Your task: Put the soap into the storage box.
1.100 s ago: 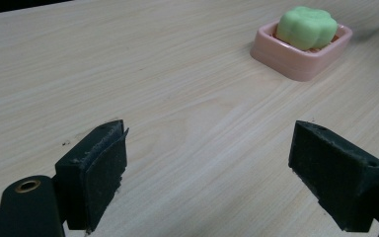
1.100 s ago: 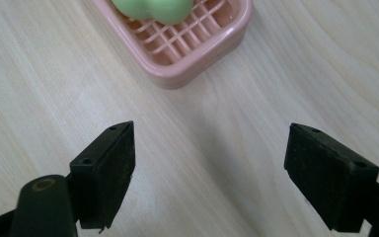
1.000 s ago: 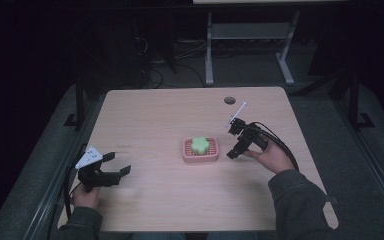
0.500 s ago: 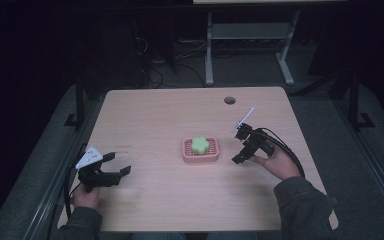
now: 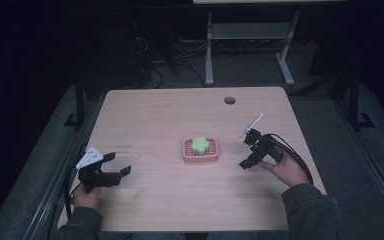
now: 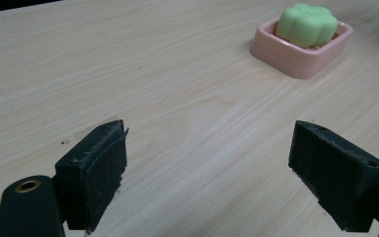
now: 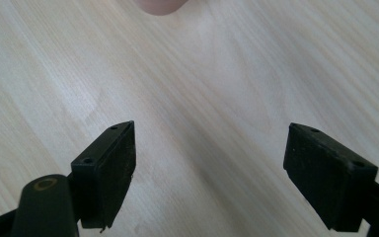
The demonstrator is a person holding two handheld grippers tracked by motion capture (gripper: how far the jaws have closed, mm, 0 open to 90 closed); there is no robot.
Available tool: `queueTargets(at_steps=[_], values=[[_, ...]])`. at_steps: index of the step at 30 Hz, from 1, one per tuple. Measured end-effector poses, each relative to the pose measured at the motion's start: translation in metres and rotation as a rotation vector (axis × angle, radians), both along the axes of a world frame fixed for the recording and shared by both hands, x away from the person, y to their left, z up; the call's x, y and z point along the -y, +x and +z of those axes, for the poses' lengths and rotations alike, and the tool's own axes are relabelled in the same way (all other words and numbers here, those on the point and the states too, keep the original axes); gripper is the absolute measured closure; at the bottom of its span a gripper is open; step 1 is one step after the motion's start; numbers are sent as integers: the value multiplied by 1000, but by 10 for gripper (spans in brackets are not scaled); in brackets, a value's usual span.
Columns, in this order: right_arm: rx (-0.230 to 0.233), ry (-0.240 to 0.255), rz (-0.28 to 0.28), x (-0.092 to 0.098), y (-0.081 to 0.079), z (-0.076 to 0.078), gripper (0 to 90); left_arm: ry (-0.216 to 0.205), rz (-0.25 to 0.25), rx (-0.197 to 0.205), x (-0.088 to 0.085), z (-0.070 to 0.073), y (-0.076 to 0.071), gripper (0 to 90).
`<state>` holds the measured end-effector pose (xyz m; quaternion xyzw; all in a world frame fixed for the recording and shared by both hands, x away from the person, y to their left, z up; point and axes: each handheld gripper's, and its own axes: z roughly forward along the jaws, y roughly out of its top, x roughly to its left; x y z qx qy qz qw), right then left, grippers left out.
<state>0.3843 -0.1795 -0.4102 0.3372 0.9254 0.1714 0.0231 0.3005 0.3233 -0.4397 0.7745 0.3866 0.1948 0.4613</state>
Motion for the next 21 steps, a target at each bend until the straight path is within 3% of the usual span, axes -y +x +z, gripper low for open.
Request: queueTargets(at_steps=[21], values=[[3,27,-31,24,-23,-12,201,9,-1,-6,1,-1,0,144]])
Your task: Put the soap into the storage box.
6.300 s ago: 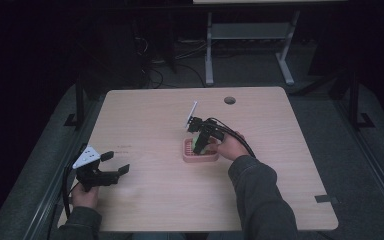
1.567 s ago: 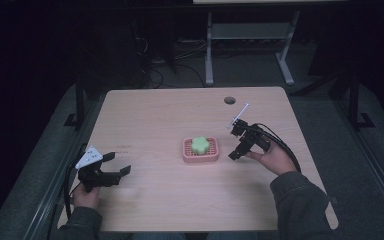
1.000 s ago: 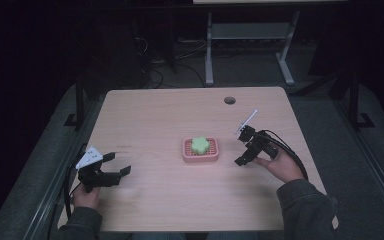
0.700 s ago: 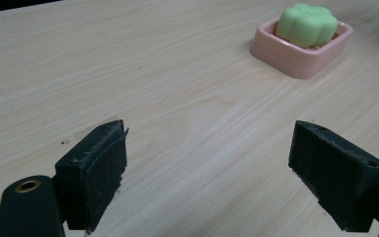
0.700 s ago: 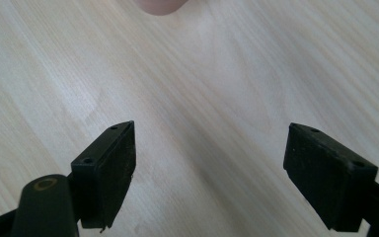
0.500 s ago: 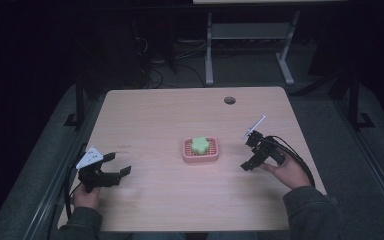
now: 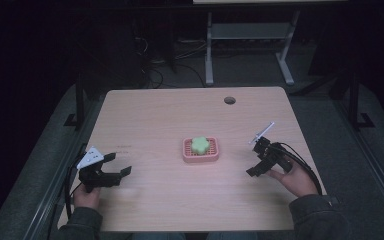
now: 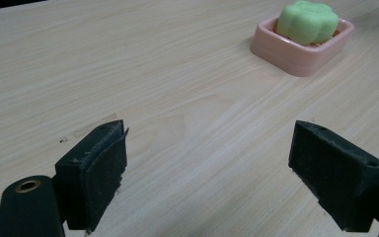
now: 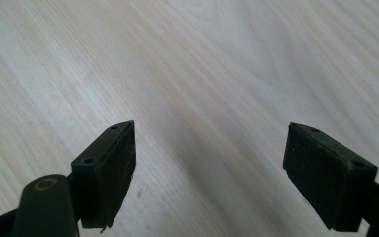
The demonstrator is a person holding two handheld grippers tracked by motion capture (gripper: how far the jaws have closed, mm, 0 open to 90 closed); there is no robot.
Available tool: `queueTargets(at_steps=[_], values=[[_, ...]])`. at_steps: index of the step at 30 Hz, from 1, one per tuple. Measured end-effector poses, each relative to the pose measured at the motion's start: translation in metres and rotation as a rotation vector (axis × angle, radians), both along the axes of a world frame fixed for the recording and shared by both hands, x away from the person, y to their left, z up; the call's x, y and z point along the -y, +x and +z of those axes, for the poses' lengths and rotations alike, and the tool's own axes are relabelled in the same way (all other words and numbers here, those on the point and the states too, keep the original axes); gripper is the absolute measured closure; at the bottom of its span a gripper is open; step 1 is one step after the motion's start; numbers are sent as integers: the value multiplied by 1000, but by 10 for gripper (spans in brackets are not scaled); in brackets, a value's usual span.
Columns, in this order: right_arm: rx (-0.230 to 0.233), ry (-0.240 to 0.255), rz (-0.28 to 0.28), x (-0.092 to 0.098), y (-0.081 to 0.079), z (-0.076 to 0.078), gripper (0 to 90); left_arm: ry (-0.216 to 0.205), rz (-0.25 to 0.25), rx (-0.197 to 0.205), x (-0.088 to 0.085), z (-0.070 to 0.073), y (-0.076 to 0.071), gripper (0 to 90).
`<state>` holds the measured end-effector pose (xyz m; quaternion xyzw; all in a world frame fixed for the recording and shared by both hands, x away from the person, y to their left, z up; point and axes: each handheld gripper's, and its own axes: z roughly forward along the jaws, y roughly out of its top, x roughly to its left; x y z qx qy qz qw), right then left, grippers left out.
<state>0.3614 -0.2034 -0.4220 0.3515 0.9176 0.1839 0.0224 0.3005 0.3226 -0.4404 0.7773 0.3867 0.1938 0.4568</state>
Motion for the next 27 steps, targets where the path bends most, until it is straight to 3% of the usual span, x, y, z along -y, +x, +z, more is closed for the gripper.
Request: queueTargets(at_steps=[27], values=[[42,70,-70,33,-44,-13,202,5,-1,-1,2,-2,0,144]])
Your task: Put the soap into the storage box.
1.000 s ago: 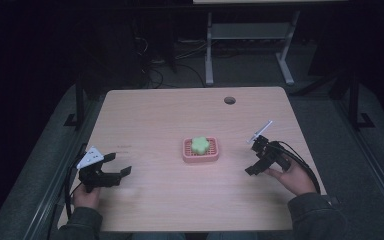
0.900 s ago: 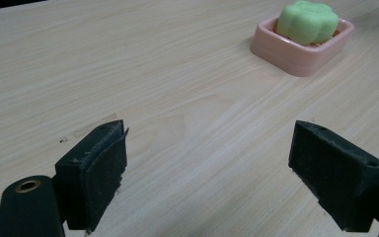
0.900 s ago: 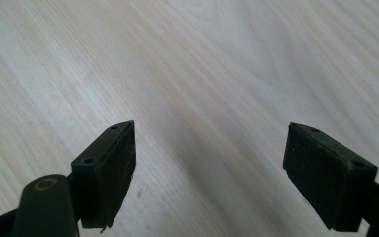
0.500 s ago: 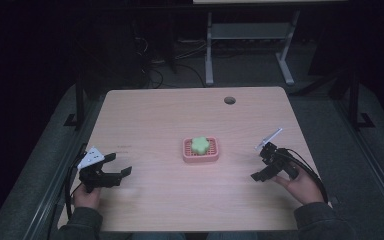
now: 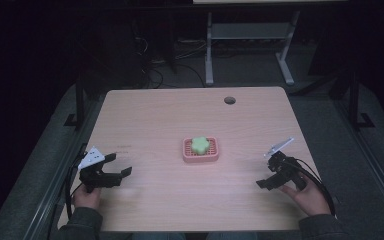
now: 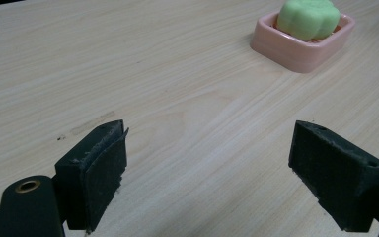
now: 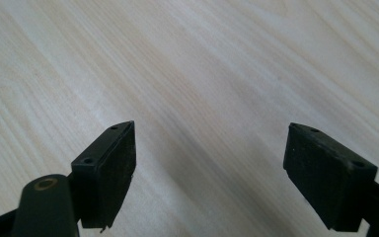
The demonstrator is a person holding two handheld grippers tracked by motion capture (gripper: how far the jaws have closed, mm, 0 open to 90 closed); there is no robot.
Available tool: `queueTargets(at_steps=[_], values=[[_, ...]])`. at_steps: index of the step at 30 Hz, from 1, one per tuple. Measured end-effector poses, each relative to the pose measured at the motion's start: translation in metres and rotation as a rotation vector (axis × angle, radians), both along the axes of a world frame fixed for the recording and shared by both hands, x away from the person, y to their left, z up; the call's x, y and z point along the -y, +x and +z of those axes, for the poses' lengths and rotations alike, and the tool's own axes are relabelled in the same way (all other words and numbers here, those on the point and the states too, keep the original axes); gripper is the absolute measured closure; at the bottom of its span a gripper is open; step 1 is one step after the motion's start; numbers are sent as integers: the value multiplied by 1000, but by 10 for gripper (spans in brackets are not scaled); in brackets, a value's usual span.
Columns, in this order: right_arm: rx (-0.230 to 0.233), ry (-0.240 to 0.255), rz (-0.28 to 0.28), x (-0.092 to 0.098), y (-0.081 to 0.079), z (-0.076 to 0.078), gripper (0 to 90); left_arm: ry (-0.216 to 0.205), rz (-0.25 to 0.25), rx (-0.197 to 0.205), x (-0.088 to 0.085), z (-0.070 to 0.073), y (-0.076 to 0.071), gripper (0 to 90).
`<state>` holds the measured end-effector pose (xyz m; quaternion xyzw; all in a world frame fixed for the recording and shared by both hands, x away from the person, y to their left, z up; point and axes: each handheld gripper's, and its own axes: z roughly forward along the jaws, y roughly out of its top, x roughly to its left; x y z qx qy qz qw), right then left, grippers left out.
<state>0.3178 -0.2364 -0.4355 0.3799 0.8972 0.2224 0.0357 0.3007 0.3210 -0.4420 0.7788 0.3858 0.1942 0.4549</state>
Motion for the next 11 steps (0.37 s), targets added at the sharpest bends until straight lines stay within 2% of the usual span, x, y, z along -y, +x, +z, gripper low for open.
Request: queueTargets(at_steps=[4,7,11], values=[[23,0,-8,3,-8,-2,203,10,-1,-2,0,0,0,144],[33,18,-18,5,-14,-2,204,5,2,0,0,-1,1,144],[30,-2,-23,7,-18,-5,196,21,-2,-4,0,0,1,144]])
